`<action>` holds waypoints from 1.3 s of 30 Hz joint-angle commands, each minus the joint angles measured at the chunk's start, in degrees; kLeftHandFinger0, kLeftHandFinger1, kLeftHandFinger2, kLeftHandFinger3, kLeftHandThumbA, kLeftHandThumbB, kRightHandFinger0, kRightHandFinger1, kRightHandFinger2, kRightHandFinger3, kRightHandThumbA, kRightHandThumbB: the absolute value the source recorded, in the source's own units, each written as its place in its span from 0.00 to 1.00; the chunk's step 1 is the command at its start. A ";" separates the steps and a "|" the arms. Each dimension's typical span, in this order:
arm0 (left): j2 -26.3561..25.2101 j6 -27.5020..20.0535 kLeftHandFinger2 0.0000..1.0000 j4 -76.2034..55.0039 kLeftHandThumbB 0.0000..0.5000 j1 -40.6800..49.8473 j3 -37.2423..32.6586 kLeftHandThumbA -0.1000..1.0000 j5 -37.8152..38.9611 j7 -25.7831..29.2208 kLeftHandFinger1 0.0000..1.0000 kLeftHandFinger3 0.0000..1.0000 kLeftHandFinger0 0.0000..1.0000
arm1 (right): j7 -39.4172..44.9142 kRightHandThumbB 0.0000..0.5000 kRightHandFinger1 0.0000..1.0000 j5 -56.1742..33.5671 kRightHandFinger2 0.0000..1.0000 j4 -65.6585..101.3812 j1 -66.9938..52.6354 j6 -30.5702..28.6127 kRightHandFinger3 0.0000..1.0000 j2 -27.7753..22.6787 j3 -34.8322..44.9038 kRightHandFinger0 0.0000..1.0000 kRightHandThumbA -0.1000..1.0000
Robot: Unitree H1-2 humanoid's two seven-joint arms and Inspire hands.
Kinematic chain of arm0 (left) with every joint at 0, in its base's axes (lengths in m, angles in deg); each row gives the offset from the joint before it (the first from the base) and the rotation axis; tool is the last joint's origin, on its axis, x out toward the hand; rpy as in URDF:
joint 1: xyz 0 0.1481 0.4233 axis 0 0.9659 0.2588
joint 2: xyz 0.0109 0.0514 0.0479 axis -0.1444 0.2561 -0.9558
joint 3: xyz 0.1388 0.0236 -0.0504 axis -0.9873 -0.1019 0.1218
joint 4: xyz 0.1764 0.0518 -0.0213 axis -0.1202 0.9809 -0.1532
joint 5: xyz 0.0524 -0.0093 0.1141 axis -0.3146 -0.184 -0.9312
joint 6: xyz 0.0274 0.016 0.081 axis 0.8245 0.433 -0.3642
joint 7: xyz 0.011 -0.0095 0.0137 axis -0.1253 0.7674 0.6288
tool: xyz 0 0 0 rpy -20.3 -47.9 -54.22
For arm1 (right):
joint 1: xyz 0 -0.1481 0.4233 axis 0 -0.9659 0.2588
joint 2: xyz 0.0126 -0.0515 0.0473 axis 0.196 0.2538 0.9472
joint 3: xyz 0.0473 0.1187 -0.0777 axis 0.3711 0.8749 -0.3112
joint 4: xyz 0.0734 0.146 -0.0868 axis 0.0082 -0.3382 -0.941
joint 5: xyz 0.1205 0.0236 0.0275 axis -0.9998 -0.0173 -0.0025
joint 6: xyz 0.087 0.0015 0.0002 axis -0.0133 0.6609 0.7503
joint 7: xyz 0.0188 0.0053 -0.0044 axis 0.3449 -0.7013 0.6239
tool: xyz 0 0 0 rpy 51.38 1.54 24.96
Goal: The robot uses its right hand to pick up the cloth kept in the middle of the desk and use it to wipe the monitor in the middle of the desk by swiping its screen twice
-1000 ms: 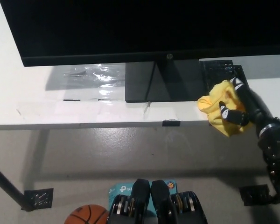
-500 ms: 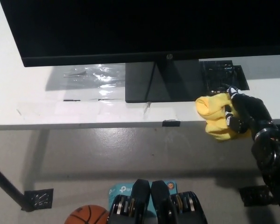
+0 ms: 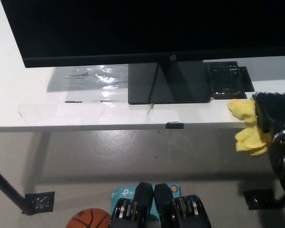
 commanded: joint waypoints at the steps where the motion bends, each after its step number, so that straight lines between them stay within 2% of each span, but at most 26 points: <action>1: -2.37 -1.19 0.69 -2.42 0.01 0.40 0.94 0.36 -0.17 -0.90 0.53 0.91 0.52 | -11.26 0.12 0.25 -1.98 0.54 -2.11 -0.10 -5.95 0.35 0.51 3.49 0.00 0.00; 2: -2.26 -1.28 0.69 -2.44 0.01 0.66 0.99 0.36 -0.17 -0.88 0.53 0.91 0.52 | -11.32 0.12 0.25 -1.84 0.53 -2.11 -0.21 -6.16 0.35 0.58 3.59 0.00 0.00; 4: -2.16 -0.68 0.70 -2.17 0.02 0.57 0.91 0.37 -0.59 -0.81 0.55 0.92 0.52 | -14.39 0.15 0.16 -2.40 0.43 -2.97 -0.76 -9.00 0.28 0.97 4.27 0.00 0.00; 5: -1.93 -1.21 0.71 -1.75 0.01 0.69 1.03 0.36 -0.10 -0.90 0.56 0.92 0.52 | -14.06 0.18 0.11 -2.92 0.38 -2.50 -1.48 -9.18 0.48 1.21 4.72 0.00 0.00; 7: -1.92 -1.17 0.71 -1.82 0.00 0.78 0.95 0.35 -0.31 -0.91 0.55 0.92 0.52 | -14.57 0.14 0.03 -2.65 0.30 -2.68 -1.86 -9.18 0.47 1.54 5.05 0.00 0.00; 8: -1.91 -2.60 0.70 -0.69 0.01 0.59 0.94 0.35 -0.28 -0.63 0.54 0.92 0.50 | -14.99 0.10 0.02 -2.77 0.29 -2.93 -2.01 -9.39 0.40 1.82 5.38 0.00 0.00; 10: -2.01 -2.38 0.69 -1.31 0.01 0.85 0.96 0.36 -0.16 -0.96 0.54 0.91 0.51 | -15.11 0.04 0.00 -4.60 0.30 -2.56 -2.72 -10.25 0.34 2.63 6.80 0.00 0.00; 11: -1.95 -2.04 0.70 -1.42 0.00 0.85 1.03 0.36 -0.02 -1.07 0.55 0.92 0.52 | -16.93 0.08 0.00 -5.67 0.29 -2.68 -3.06 -12.04 0.31 3.03 7.76 0.00 0.00; 14: -1.78 -2.34 0.71 -1.37 0.01 1.21 1.23 0.35 0.30 -1.06 0.54 0.92 0.52 | -18.18 0.00 0.00 -8.67 0.28 -2.53 -4.12 -15.51 0.22 3.96 10.01 0.00 0.00; 15: -1.72 -2.07 0.71 -1.47 0.02 1.38 1.23 0.36 0.23 -1.05 0.54 0.92 0.51 | -16.69 0.00 0.01 -10.31 0.30 -1.27 -4.67 -14.32 0.38 4.65 11.34 0.00 0.00; 18: -1.66 -1.70 0.70 -1.78 0.01 1.48 1.23 0.37 -0.08 -1.06 0.54 0.92 0.51 | -15.16 0.00 0.01 -13.73 0.31 0.07 -5.18 -14.71 0.41 6.23 14.64 0.00 0.00; 19: -1.60 -3.31 0.69 -0.94 0.00 1.40 1.33 0.36 0.02 -0.71 0.53 0.90 0.51 | -14.78 0.00 0.06 -15.76 0.41 0.44 -5.21 -15.13 0.22 6.90 16.18 0.00 0.00; 20: -1.60 -3.48 0.69 -0.86 0.00 1.42 1.37 0.35 0.01 -0.71 0.53 0.90 0.51 | -14.62 0.00 0.11 -15.90 0.50 0.49 -5.27 -15.31 0.23 7.10 16.60 0.00 0.00; 21: -1.59 -3.35 0.68 -1.17 0.00 1.48 1.40 0.33 -0.07 -0.71 0.53 0.89 0.51 | -14.17 0.00 0.17 -16.48 0.57 1.07 -5.34 -15.12 0.16 7.38 17.27 0.00 0.00; 22: -1.63 -3.04 0.69 -1.50 0.00 1.54 1.34 0.33 -0.42 -0.70 0.53 0.89 0.51 | -13.48 0.00 0.18 -17.25 0.58 2.09 -5.42 -14.72 0.16 7.69 18.02 0.00 0.00; 25: -1.44 -0.75 0.72 -3.02 0.01 2.24 1.46 0.36 -0.45 -1.18 0.55 0.93 0.52 | -13.37 0.00 0.18 -17.63 0.57 3.50 -5.73 -14.64 0.17 8.14 18.77 0.00 0.00; 29: -1.39 0.07 0.74 -3.60 0.01 2.62 1.54 0.38 -0.35 -1.49 0.56 0.94 0.53 | -13.71 0.00 0.14 -18.91 0.53 4.70 -5.83 -16.09 0.16 8.19 19.28 0.00 0.00; 31: -1.54 -0.42 0.72 -2.26 0.00 2.36 1.46 0.38 -0.58 -1.30 0.56 0.94 0.53 | -13.07 0.00 0.12 -19.91 0.51 5.58 -5.54 -16.10 0.16 8.33 19.75 0.00 0.00; 32: -1.46 -1.48 0.72 -1.79 0.00 2.39 1.65 0.37 -0.20 -1.15 0.55 0.93 0.52 | -12.88 0.00 0.08 -20.19 0.46 6.61 -5.39 -16.13 0.18 8.39 19.84 0.00 0.00; 33: -1.44 -1.98 0.72 -1.57 0.00 2.44 1.72 0.36 -0.05 -1.09 0.55 0.92 0.52 | -12.80 0.01 0.03 -20.35 0.42 7.05 -5.43 -16.11 0.19 8.42 19.87 0.00 0.00; 34: -1.43 -1.99 0.72 -1.56 0.00 2.53 1.68 0.36 -0.09 -1.10 0.55 0.92 0.52 | -12.81 0.02 0.02 -20.44 0.41 7.09 -5.59 -16.10 0.19 8.39 19.83 0.00 0.00; 35: -1.53 -3.28 0.72 -0.56 0.00 2.36 1.59 0.35 -0.13 -0.95 0.55 0.91 0.52 | -11.84 0.05 0.00 -20.59 0.35 9.74 -5.38 -14.96 0.18 8.33 19.91 0.00 0.00; 36: -1.63 -2.36 0.73 -1.04 0.00 2.45 1.49 0.35 -0.44 -1.13 0.55 0.92 0.53 | -11.75 0.06 0.00 -20.63 0.32 10.36 -5.36 -14.83 0.18 8.31 19.97 0.00 0.00; 38: -1.49 -1.37 0.73 -2.04 0.00 2.86 1.67 0.36 -0.40 -1.23 0.54 0.93 0.52 | -11.37 0.06 0.00 -21.11 0.30 12.09 -4.72 -15.21 0.19 8.21 20.13 0.00 0.00; 39: -1.44 -1.06 0.73 -2.46 0.00 2.98 1.73 0.36 -0.25 -1.35 0.54 0.93 0.52 | -11.14 0.11 0.00 -21.25 0.32 13.00 -4.21 -14.90 0.19 8.13 20.29 0.00 0.00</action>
